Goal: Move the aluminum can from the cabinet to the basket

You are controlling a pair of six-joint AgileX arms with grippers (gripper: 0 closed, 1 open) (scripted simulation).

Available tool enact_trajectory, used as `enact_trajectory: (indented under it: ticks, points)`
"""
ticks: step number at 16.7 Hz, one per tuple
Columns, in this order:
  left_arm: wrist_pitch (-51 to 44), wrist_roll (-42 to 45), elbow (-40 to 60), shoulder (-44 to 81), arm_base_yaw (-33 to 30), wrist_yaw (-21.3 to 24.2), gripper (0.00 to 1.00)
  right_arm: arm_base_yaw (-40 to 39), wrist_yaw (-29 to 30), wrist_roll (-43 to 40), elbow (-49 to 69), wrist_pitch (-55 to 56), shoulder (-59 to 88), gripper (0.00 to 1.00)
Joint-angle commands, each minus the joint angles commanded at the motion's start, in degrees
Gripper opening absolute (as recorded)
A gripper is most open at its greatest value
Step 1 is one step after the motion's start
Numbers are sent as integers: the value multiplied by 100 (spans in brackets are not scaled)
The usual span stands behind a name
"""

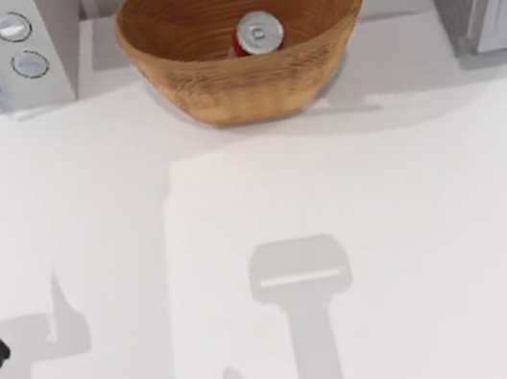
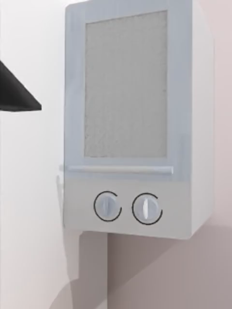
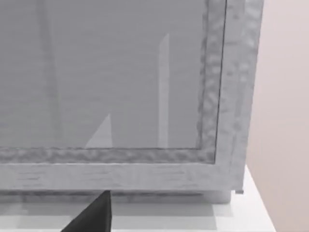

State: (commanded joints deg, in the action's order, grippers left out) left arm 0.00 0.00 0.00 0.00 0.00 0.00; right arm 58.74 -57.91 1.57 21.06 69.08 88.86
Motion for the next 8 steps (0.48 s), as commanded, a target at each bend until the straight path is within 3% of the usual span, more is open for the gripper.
enact_trajectory:
  ticks: [8]
  points:
    - [0, 0, 0, 0, 0, 0, 100, -19, 30, 53, 311, -358, -105, 100]
